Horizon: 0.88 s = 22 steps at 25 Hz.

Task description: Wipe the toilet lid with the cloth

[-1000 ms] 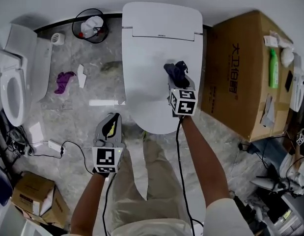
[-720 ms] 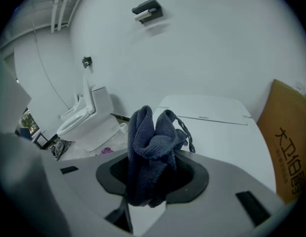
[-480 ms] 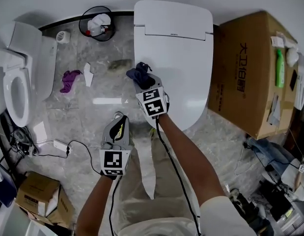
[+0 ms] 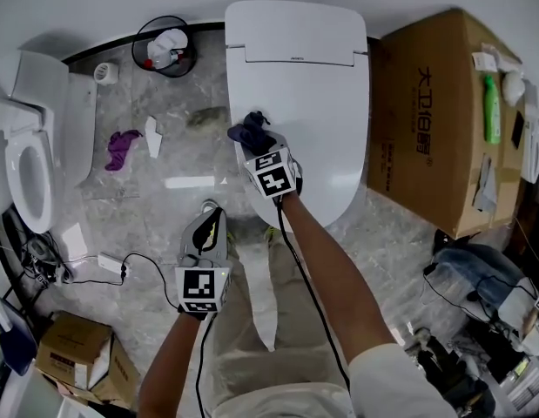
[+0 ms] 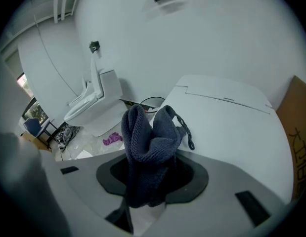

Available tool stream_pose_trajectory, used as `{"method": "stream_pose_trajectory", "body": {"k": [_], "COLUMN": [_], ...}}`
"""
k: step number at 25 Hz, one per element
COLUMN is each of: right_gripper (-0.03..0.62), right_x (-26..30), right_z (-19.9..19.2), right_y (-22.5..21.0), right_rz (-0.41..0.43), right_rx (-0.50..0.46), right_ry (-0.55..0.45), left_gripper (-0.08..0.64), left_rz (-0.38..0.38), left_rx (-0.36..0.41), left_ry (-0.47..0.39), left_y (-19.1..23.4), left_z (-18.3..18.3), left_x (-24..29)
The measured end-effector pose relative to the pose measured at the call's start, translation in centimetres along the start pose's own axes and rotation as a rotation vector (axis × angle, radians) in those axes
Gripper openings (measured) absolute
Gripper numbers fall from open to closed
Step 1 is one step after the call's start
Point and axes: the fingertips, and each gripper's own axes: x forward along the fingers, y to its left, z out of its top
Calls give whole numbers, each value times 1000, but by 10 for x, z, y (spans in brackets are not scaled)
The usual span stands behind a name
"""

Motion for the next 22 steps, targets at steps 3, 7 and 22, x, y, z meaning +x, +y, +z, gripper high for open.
{"method": "stream_pose_trajectory", "body": {"k": [3,7,22], "right_gripper": [152,152,153], "right_x": [-7,-19,-77], "right_z": [-7,-17,-74], "right_y": [-18,-45,-146], "right_rz": [-23,-63,-210], "right_rx": [41,82,192], "right_ry": [-5,-10,6], "left_gripper": [2,2,2], "left_rz": [-9,-26,-96], "left_rx": [8,18,66], "left_ry": [-5,0,8], "left_y": [-7,-19,-58], "left_z": [2,3,12], "left_x": [3,8,28]}}
